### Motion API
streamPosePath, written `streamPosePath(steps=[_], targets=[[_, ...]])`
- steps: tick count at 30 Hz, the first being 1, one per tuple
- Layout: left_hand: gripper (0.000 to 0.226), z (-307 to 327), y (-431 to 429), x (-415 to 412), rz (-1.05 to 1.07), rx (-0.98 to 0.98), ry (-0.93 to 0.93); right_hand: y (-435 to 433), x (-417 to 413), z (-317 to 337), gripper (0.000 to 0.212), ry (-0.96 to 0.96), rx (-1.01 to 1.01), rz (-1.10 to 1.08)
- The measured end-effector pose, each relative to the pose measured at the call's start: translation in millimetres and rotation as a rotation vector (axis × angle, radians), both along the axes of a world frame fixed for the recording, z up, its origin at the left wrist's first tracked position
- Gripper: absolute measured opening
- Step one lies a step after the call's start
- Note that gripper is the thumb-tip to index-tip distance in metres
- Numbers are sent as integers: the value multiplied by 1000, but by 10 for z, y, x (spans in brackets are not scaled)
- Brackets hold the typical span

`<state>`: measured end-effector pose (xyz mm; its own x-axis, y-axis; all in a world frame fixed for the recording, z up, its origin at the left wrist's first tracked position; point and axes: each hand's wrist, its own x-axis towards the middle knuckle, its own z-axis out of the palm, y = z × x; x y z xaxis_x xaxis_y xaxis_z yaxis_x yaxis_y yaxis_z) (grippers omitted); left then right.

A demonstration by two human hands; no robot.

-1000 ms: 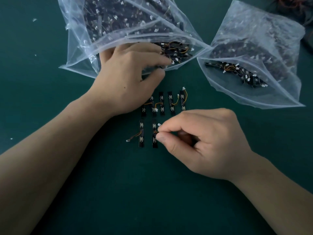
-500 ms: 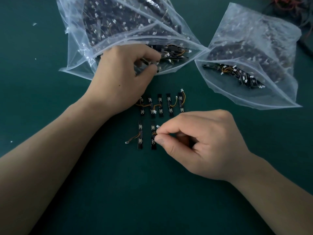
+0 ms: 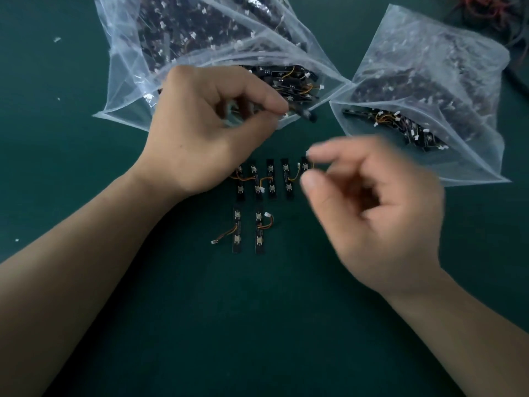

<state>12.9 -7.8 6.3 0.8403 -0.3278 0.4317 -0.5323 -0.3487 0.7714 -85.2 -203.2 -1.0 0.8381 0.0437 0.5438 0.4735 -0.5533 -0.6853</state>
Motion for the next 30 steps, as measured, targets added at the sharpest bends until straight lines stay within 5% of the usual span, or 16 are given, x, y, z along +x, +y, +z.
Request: streamPosePath(steps=[5, 8, 15, 30], targets=[[36, 7, -16, -65, -292, -71, 55, -125, 86, -27, 33, 46, -27, -102], [36, 2, -8, -48, -288, -89, 100, -103, 79, -49, 28, 63, -63, -51], [33, 26, -34, -70, -305, -96, 146, -94, 65, -42, 53, 72, -162, 73], [20, 76, -47, -117, -303, -13, 131, -99, 62, 7, 15, 130, -92, 80]])
